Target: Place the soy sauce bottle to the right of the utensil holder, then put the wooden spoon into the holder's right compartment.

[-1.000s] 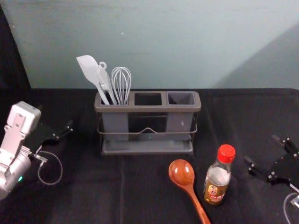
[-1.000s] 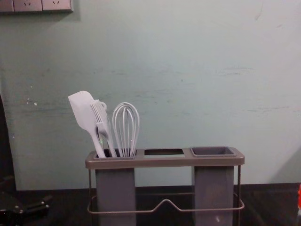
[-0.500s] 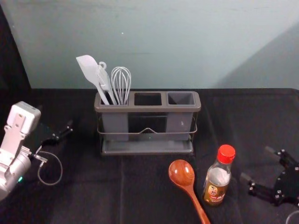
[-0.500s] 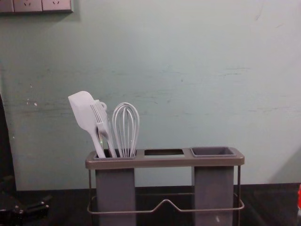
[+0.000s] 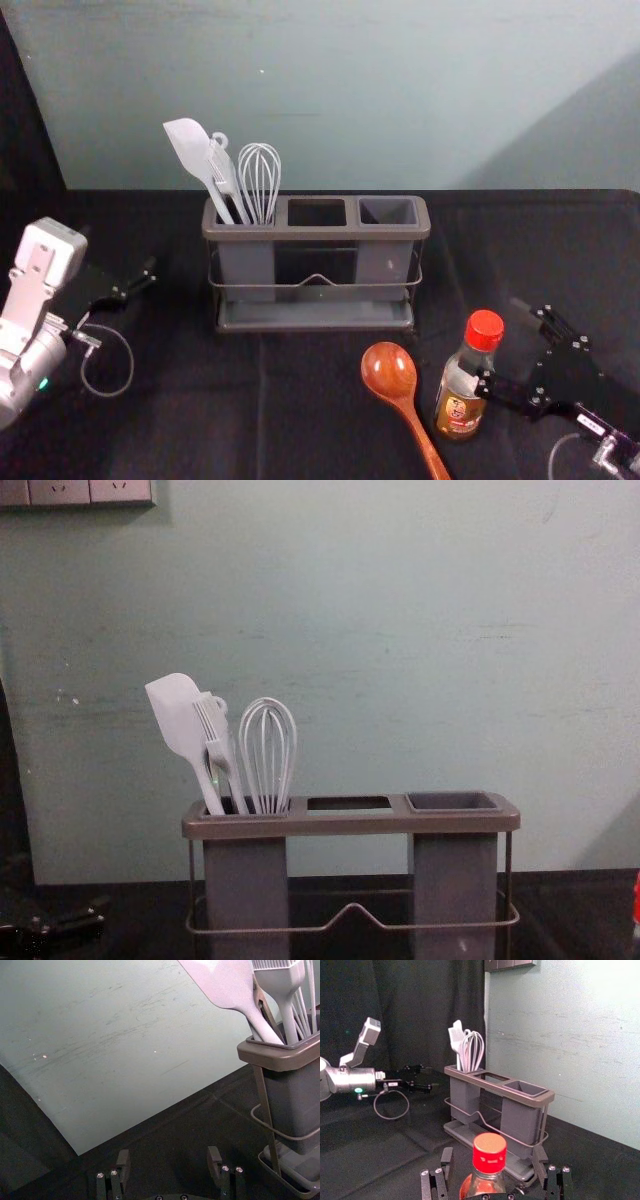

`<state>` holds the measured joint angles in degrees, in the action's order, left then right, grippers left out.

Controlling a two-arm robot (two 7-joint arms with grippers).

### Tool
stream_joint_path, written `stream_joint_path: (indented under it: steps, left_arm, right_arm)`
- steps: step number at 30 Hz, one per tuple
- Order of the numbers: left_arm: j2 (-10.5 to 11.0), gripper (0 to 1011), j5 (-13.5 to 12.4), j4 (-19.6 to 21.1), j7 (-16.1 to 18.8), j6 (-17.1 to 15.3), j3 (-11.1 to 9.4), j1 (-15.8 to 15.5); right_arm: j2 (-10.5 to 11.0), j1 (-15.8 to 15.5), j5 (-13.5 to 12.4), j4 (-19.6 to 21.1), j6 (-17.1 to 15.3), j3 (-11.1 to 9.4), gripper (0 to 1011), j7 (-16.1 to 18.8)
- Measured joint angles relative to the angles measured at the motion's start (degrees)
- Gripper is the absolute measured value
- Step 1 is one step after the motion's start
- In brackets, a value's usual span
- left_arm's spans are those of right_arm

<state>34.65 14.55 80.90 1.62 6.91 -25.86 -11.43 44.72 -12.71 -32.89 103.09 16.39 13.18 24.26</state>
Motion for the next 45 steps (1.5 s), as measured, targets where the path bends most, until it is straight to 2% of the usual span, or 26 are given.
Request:
stream_joint_path:
  steps: [9, 18, 33, 40, 41, 44, 45]
  left_arm:
    - [0.00, 1012, 0.00, 0.00, 0.00, 0.00, 0.00, 0.00]
    - [0.00, 1011, 0.00, 0.00, 0.00, 0.00, 0.00, 0.00]
    - [0.00, 1011, 0.00, 0.00, 0.00, 0.00, 0.00, 0.00]
    - [0.00, 1011, 0.00, 0.00, 0.00, 0.00, 0.00, 0.00]
    - [0.00, 1011, 0.00, 0.00, 0.00, 0.00, 0.00, 0.00]
    - [0.00, 1011, 0.00, 0.00, 0.00, 0.00, 0.00, 0.00]
    - [0.00, 1011, 0.00, 0.00, 0.00, 0.00, 0.00, 0.00]
  right_arm:
    - [-2.97, 1.25, 0.45, -0.86, -0.81, 0.35, 1003, 1.09]
    - [-5.02, 1.94, 1.03, -1.78, -1.65, 0.17, 1003, 1.97]
    - [-6.92, 1.71, 1.81, -2.40, -2.05, -1.26, 1002, 3.81]
    - [-7.54, 1.37, 2.34, -2.26, -2.42, -2.04, 853, 4.60]
    - [-7.61, 1.34, 2.41, -2.24, -2.47, -2.14, 801, 4.67]
    - [-7.90, 1.25, 2.67, -2.18, -2.64, -2.45, 747, 5.06]
    - [-8.06, 1.24, 2.80, -2.16, -2.73, -2.59, 692, 5.22]
